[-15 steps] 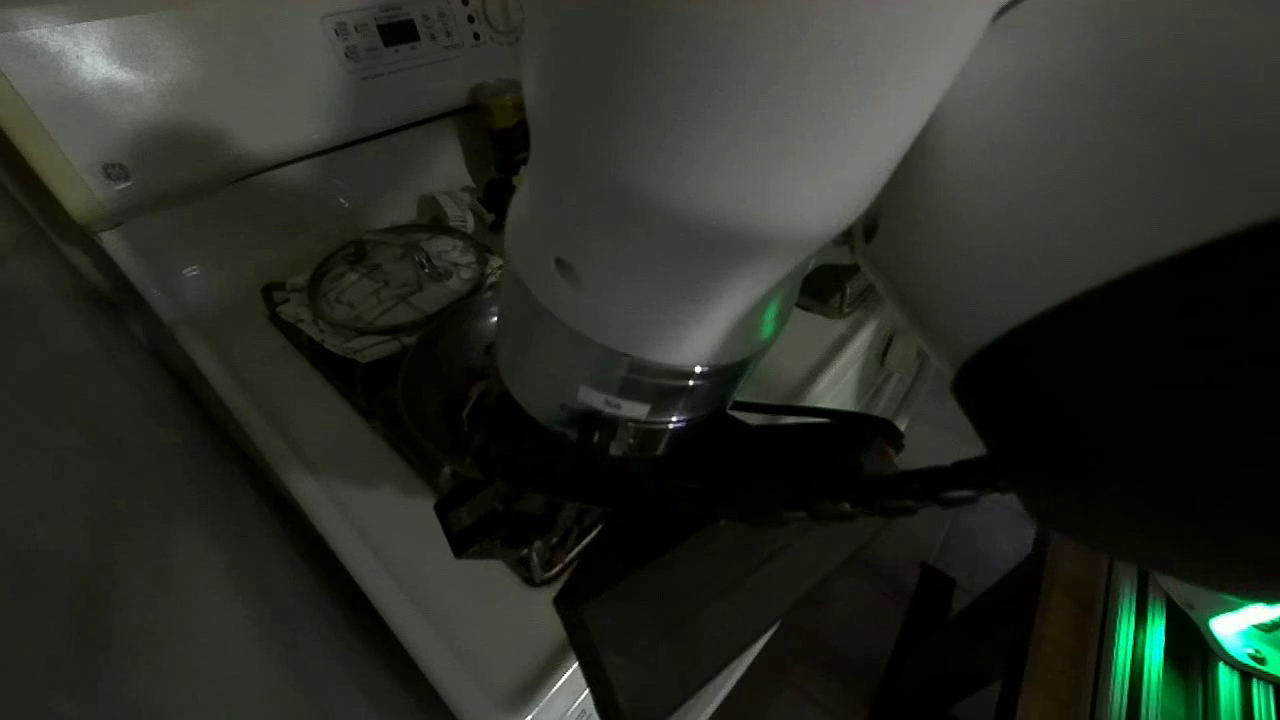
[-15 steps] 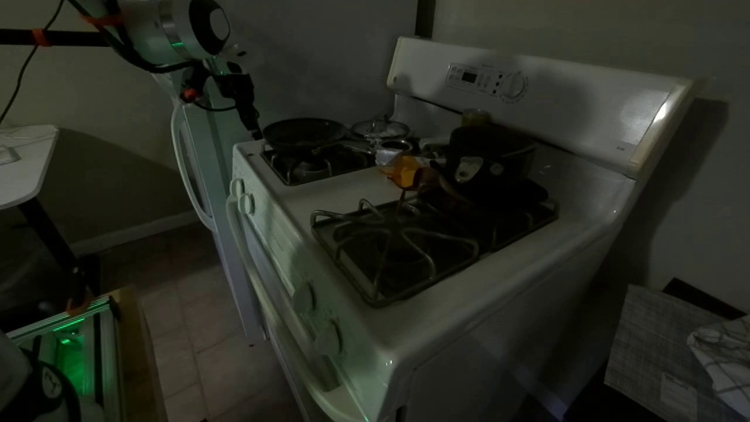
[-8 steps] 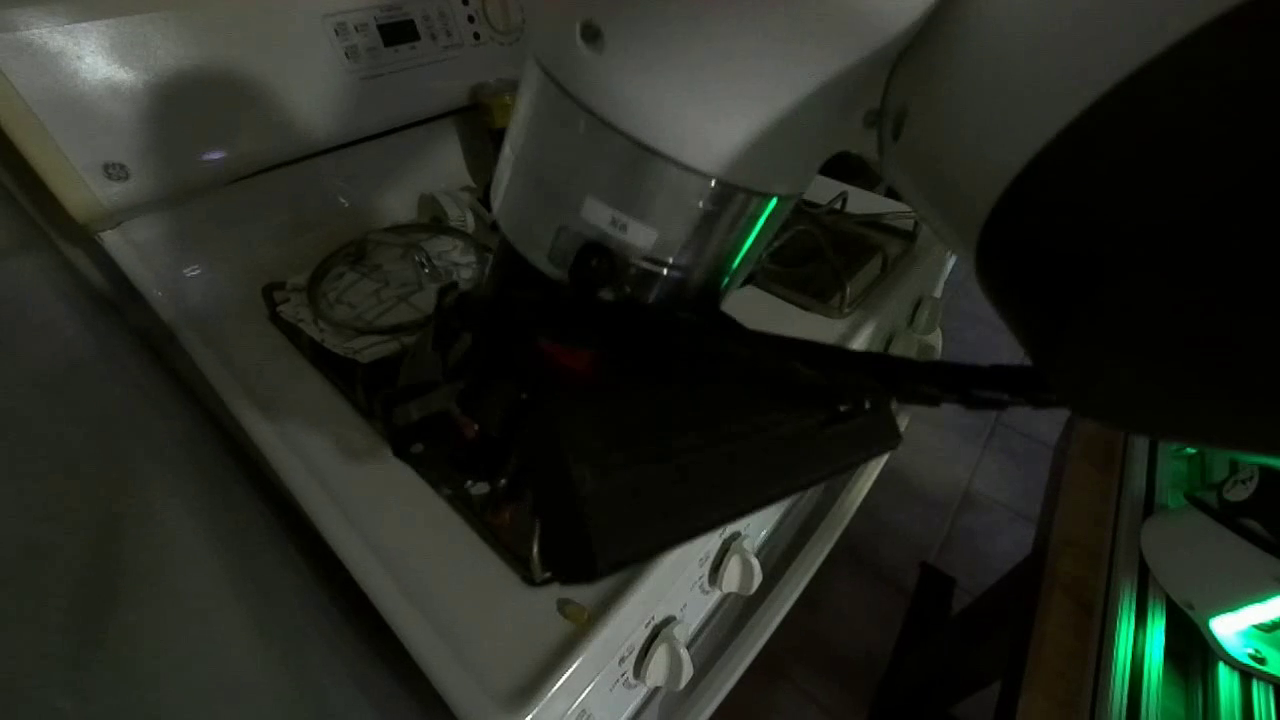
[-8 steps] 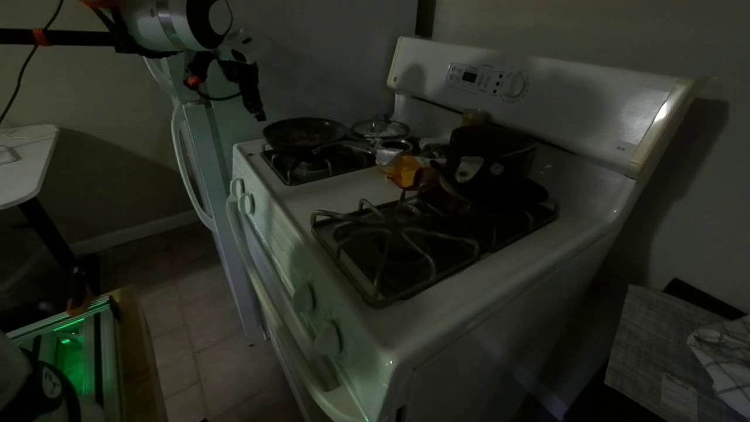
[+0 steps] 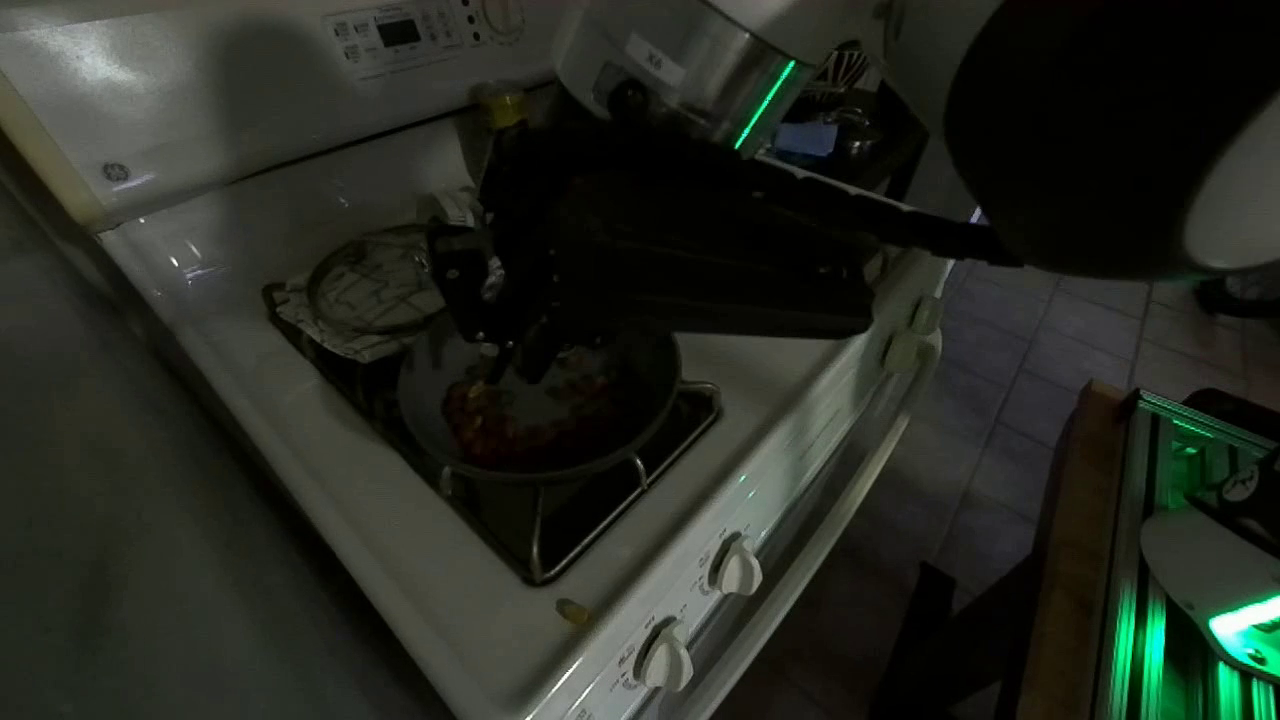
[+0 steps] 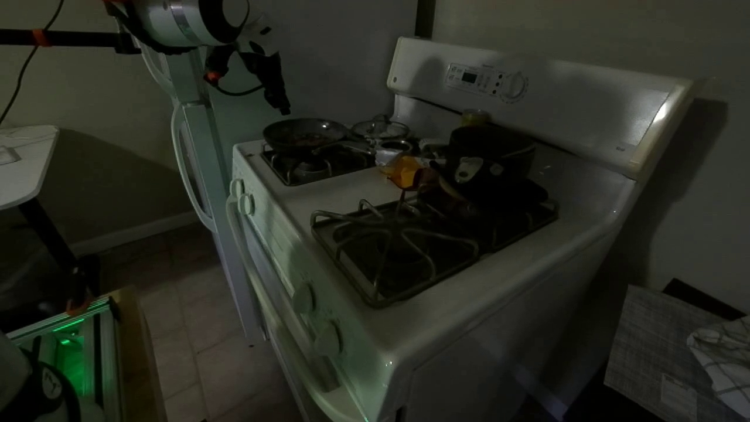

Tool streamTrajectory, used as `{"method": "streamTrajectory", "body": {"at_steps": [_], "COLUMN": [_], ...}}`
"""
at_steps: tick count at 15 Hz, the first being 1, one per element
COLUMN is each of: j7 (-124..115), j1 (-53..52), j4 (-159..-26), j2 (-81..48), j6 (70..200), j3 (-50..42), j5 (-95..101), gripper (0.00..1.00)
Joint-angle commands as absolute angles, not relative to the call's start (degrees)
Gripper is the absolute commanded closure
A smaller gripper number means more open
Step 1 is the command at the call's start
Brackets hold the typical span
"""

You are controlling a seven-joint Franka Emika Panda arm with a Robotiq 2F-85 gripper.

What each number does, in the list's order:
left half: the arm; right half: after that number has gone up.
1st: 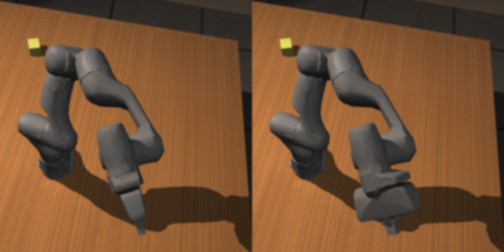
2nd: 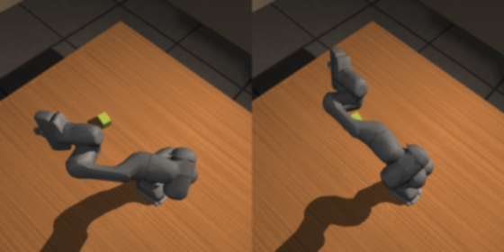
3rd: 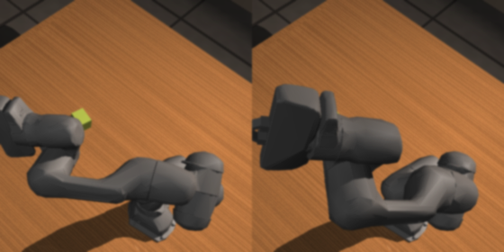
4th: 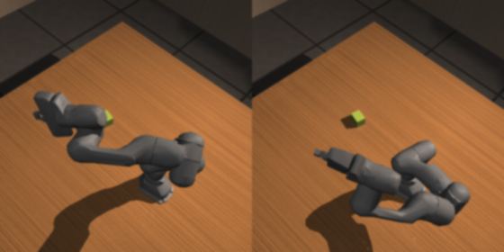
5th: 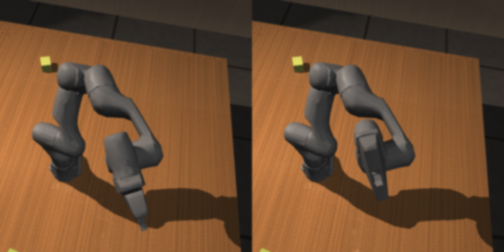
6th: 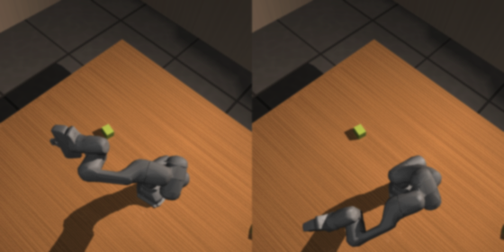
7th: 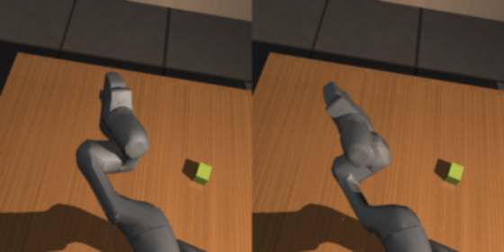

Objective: Put the objects on the stove top in the pan

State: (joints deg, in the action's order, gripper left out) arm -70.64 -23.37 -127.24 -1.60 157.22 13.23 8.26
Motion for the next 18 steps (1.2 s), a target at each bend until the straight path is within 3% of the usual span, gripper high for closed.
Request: {"method": "streamTrajectory", "body": {"at_steps": [1, 6, 7, 11, 18], "j7": [-77.1, -68.3, -65.1, -55.7, -55.3], "j1": [-23.1, -22.1, -22.3, -23.1, -22.8], "j4": [-129.7, -130.3, -130.4, -130.4, -130.2], "j2": [0.0, 0.0, 0.2, 0.8, -1.8], "j6": [158.3, 157.8, 157.4, 153.3, 150.1], "j3": [12.4, 16.1, 17.1, 20.5, 20.9], "j5": [12.7, 3.5, -0.2, -10.2, -2.3], "gripper": [0.42, 0.04, 0.01, 0.0, 0.0]}}
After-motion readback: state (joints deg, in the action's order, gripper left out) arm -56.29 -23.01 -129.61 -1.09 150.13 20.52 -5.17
